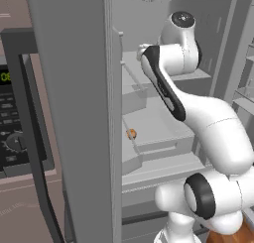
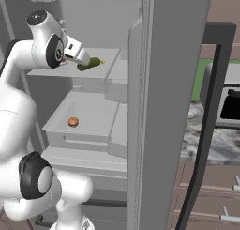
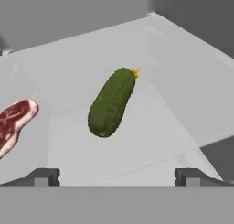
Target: Open the fridge, remove the tangerine, cucumber, and steak, and place them on any counter.
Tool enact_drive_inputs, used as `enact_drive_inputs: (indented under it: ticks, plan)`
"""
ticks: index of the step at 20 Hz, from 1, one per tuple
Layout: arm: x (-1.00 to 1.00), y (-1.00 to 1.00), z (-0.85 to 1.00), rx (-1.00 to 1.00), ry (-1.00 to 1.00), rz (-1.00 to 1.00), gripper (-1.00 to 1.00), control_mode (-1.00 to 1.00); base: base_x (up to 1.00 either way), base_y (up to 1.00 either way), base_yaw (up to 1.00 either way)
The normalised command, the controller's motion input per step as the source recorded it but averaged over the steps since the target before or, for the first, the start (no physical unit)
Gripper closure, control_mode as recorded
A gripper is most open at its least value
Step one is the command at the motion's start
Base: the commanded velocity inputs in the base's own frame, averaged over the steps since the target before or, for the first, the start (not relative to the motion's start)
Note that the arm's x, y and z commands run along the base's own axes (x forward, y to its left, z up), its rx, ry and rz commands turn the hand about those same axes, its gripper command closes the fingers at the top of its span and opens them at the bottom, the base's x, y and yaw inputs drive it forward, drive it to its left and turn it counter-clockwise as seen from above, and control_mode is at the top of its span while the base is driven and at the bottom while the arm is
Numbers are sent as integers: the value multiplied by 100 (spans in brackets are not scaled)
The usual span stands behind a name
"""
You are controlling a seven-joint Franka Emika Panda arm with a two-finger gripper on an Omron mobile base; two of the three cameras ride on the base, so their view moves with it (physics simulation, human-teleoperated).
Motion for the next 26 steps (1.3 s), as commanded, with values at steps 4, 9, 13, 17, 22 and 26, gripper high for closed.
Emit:
enact_drive_inputs:
  ticks: [4,9,13,17,22,26]
  plan:
    - [100,0,-16,0,9,-10,-100,-100,0,0,0]
    - [84,0,-34,0,6,-10,-100,-100,0,0,0]
    - [75,0,-33,0,6,-8,-100,-100,0,0,0]
    - [21,-14,-21,0,8,-8,-100,-100,0,0,0]
    - [-12,-38,-42,0,8,-9,-100,-100,0,0,0]
    - [-2,-22,-49,0,10,-8,100,-100,0,0,0]
